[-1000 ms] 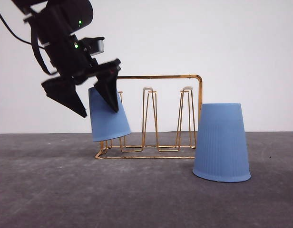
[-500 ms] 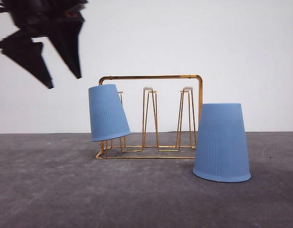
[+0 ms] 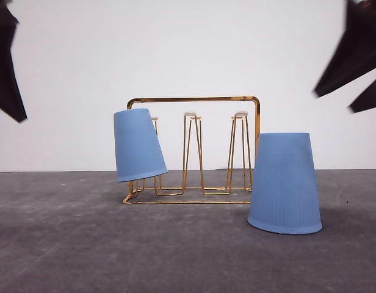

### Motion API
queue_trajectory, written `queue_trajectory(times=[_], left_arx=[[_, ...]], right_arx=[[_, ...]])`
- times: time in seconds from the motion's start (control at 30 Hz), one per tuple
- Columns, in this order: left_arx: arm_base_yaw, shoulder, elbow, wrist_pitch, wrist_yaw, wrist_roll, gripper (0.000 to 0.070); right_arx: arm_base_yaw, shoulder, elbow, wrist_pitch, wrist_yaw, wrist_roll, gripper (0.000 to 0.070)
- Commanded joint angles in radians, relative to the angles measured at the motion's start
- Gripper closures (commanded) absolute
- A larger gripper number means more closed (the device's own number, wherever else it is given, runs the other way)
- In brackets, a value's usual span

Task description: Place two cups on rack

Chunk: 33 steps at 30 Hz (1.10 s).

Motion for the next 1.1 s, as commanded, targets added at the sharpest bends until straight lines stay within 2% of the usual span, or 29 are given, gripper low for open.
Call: queue_trajectory(times=[0.0, 0.23, 0.43, 0.5, 0.53, 0.6, 0.73, 0.9, 1.07], left_arx=[[-0.003, -0.004, 0.01, 0.01, -0.005, -0.02, 0.0317], [-0.003, -0.013, 0.01, 0.01, -0.004, -0.028, 0.0317], [-0.003, -0.013, 0.01, 0.011, -0.004, -0.028, 0.0317], [-0.003, -0.013, 0.01, 0.011, -0.004, -0.028, 0.0317], [-0.003, -0.013, 0.01, 0.011, -0.004, -0.028, 0.0317], [-0.003, -0.013, 0.01, 0.011, -0.004, -0.028, 0.0317], [-0.003, -0.013, 0.01, 0.011, -0.004, -0.028, 0.0317], [-0.003, -0.013, 0.01, 0.018, -0.004, -0.028, 0.0317], [-0.003, -0.013, 0.01, 0.021, -0.004, -0.028, 0.0317]], right_arx=[[0.026, 0.064, 0.011, 0.056, -0.002, 0.011, 0.0152], [0.093, 0.297, 0.011, 0.268, 0.063, 0.004, 0.0126], [0.1, 0.445, 0.011, 0.374, 0.079, 0.009, 0.0134], [0.1, 0.466, 0.011, 0.375, 0.078, 0.016, 0.0216], [0.1, 0.469, 0.011, 0.368, 0.078, 0.019, 0.0283], [0.1, 0.462, 0.021, 0.326, 0.077, 0.029, 0.0357], [0.099, 0.421, 0.104, 0.131, 0.08, 0.065, 0.0361], [0.099, 0.415, 0.315, -0.164, 0.087, 0.064, 0.0361], [0.099, 0.415, 0.487, -0.251, 0.138, 0.062, 0.036]])
